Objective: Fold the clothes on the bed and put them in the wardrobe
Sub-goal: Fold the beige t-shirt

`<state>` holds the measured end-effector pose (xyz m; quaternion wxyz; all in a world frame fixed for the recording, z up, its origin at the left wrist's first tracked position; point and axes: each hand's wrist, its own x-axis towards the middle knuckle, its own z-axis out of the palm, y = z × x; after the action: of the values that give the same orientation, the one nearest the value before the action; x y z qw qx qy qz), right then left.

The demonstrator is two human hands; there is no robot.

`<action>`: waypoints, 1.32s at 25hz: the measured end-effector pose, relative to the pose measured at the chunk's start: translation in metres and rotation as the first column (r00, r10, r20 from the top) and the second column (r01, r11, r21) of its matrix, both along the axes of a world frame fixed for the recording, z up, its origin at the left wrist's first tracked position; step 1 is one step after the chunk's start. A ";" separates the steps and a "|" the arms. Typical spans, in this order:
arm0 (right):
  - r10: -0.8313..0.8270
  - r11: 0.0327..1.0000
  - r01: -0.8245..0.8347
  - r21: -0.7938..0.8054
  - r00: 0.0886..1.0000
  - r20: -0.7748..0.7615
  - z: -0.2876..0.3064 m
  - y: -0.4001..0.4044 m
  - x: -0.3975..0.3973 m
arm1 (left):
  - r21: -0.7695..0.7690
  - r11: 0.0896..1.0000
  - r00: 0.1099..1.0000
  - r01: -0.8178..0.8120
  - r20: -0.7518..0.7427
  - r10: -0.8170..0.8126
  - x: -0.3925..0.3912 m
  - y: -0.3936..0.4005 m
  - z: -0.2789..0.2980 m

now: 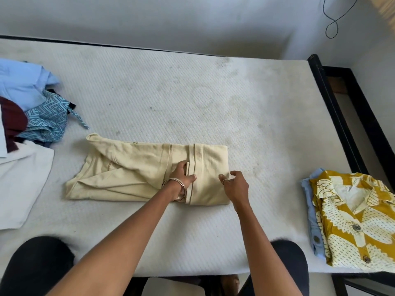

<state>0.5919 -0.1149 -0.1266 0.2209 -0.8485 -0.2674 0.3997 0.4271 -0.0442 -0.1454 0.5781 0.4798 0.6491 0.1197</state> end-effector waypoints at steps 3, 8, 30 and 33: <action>0.057 0.985 -0.033 -0.168 0.988 0.142 -0.016 0.011 -0.008 | 0.190 0.975 0.964 0.115 -0.260 -0.063 0.001 -0.015 0.009; 0.001 0.993 0.008 0.118 0.997 -0.076 -0.004 0.017 -0.009 | 0.468 0.841 0.944 0.272 -0.301 -0.138 0.006 -0.034 0.033; 0.580 0.794 -0.606 0.047 0.778 0.242 0.010 0.056 -0.210 | 0.173 0.953 0.932 -0.247 -0.228 0.283 -0.301 0.058 0.015; 0.708 0.589 -0.805 0.074 0.557 0.435 0.009 0.055 -0.229 | 0.196 0.920 0.916 -0.339 -0.153 0.370 -0.297 0.064 0.013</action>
<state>0.3631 -0.0595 -0.1178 0.0835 -0.6679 -0.6948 0.2534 0.1299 0.0198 -0.1327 0.4415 0.4093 0.7645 0.2306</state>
